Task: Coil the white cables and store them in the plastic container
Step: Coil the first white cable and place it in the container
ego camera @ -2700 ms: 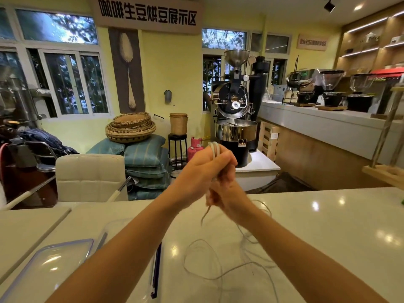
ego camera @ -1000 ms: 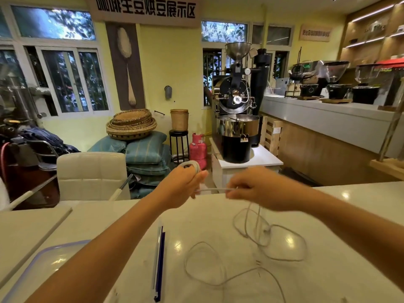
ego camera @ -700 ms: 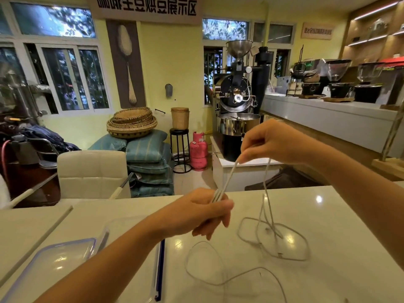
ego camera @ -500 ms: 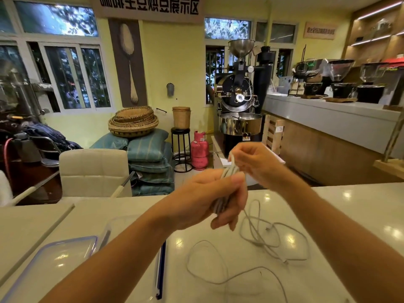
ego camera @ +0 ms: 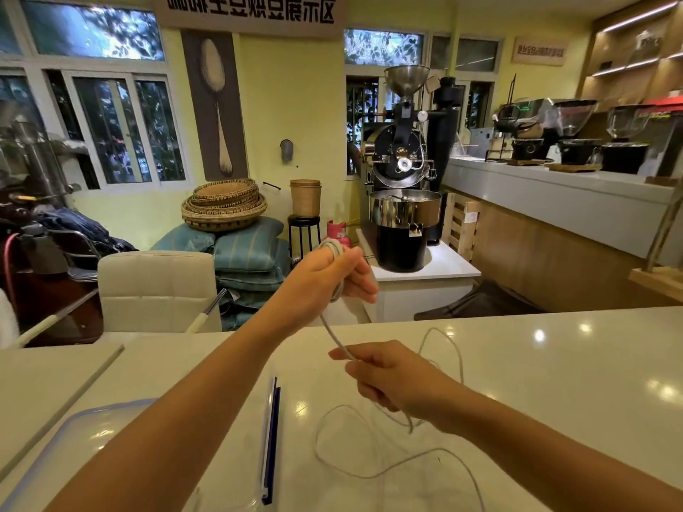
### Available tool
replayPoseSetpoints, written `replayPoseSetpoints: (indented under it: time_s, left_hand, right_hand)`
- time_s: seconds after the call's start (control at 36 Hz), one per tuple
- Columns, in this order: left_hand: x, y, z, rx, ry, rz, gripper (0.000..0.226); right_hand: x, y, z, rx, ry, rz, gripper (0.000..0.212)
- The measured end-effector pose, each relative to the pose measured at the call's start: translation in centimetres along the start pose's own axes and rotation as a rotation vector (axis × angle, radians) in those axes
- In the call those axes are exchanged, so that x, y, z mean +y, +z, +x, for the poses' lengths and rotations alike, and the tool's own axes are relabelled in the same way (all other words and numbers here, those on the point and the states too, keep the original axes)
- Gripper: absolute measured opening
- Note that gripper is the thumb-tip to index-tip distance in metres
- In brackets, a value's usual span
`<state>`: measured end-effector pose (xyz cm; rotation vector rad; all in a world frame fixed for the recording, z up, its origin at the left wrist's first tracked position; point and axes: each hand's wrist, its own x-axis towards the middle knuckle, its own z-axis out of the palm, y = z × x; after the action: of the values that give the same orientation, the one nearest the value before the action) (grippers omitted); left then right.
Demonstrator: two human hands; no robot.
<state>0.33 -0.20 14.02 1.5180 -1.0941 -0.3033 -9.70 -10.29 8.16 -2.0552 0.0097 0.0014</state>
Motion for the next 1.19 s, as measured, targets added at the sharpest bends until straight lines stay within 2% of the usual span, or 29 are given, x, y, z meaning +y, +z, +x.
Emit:
replayPoseSetpoints:
  time_s: [0.11,0.25,0.33,0.39,0.5,0.58,0.64,0.69,0.78,0.86,0.94,0.97,1.03,1.08,1.19]
  left_hand:
    - [-1.3,0.1,0.3,0.004,-0.088,0.17,0.028]
    - [-2.8,0.4,0.0,-0.106,-0.165,0.448,0.031]
    - [-2.9,0.5,-0.6,-0.241,-0.197,0.273,0.042]
    - [-2.7,1.0,-1.2,-0.33,-0.198,0.13,0.047]
    - [-2.1,2.2,-2.0,-0.508,-0.204,-0.131,0.052]
    - [-1.0,2.7,-2.4,-0.571,-0.183,-0.288,0.056]
    - [0.0,2.9,-2.5,-0.596,-0.125,-0.377,0.049]
    - [0.9,2.9,-2.4,-0.609,-0.058,-0.433,0.039]
    - [2.0,3.0,-2.2,-0.59,-0.017,-0.487,0.036]
    - [2.8,3.4,-1.8,-0.529,0.02,-0.52,0.038]
    - [3.0,3.5,-1.3,-0.421,0.053,-0.463,0.037]
    - [3.0,3.3,-1.1,-0.385,0.051,-0.415,0.035]
    - [2.7,2.9,-0.8,-0.329,0.034,-0.318,0.032]
    - [2.2,2.4,-0.6,-0.273,0.018,-0.207,0.033]
    - [0.9,1.8,-0.4,-0.131,-0.014,0.115,0.03]
  right_hand:
    - [-2.0,-2.0,-1.2,0.024,-0.089,-0.374,0.029]
    - [-5.4,-4.7,-2.7,-0.07,-0.098,-0.736,0.022]
    - [-7.2,-6.6,-2.9,-0.012,-0.164,-0.896,0.019]
    - [-8.4,-8.1,-2.6,0.001,-0.207,-0.914,0.014]
    - [-9.2,-11.6,-1.1,0.067,-0.279,-0.708,0.01]
    - [-8.2,-13.2,-0.1,0.1,-0.302,-0.576,0.011]
    - [-7.0,-13.3,0.5,0.118,-0.3,-0.458,0.01]
    - [-5.6,-12.7,0.8,0.132,-0.309,-0.267,0.01]
    - [-3.4,-10.5,1.7,0.153,-0.306,0.015,0.026]
    - [-1.4,-7.7,2.8,0.137,-0.285,0.217,0.022]
    - [0.2,-4.3,3.4,0.149,-0.227,0.343,0.049]
    - [0.6,-3.1,3.3,0.147,-0.181,0.419,0.052]
    - [1.2,-0.9,3.0,0.101,-0.117,0.52,0.035]
    - [1.7,0.8,2.6,0.006,-0.08,0.523,0.02]
    - [1.5,1.5,1.5,-0.045,-0.039,0.338,0.023]
